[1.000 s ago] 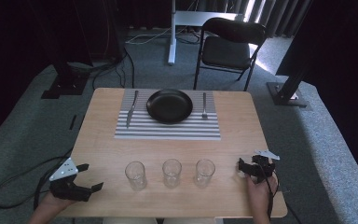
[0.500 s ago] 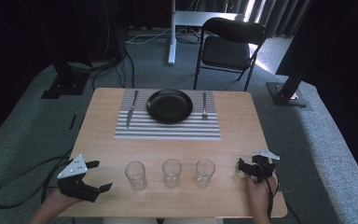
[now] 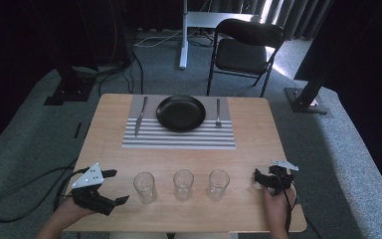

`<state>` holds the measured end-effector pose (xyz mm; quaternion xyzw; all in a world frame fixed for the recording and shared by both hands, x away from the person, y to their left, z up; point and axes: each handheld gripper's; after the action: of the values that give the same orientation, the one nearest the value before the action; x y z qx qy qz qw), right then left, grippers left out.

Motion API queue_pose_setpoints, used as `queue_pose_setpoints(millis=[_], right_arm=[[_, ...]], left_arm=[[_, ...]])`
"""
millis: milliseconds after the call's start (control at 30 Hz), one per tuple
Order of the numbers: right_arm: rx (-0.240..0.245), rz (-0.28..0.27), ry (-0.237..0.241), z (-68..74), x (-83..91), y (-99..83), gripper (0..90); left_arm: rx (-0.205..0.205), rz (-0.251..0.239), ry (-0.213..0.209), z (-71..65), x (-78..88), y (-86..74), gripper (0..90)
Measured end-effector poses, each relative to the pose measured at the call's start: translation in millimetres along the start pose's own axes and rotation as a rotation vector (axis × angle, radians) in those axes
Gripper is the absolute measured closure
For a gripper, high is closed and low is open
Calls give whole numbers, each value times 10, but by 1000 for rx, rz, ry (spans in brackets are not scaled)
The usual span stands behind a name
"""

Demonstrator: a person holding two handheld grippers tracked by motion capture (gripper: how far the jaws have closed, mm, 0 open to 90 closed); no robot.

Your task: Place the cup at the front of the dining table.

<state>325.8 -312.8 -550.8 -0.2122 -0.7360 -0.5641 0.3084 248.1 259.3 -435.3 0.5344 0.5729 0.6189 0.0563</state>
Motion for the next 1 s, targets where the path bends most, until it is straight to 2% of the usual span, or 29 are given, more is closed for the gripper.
queue_pose_setpoints(millis=[433, 567, 967, 1000], right_arm=[[0, 0, 0, 0, 0, 0, 114], [0, 0, 0, 0, 0, 0, 114], [0, 0, 0, 1, 0, 0, 115], [0, 0, 0, 0, 0, 0, 115]], left_arm=[[-54, 34, -38, -111, -196, 216, 45], [-72, 66, -46, -142, -282, 268, 45], [-93, 97, -71, -219, -467, 396, 45], [-89, 102, -83, -219, -482, 406, 45]])
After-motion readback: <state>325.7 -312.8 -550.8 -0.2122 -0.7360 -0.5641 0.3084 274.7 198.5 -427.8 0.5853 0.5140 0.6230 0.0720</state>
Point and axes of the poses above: each handheld gripper's, and its own axes: x roughly backward along the jaws, y roughly out of its top, z roughly to its left, and after that the axes turned 15 degrees about x, right-handed
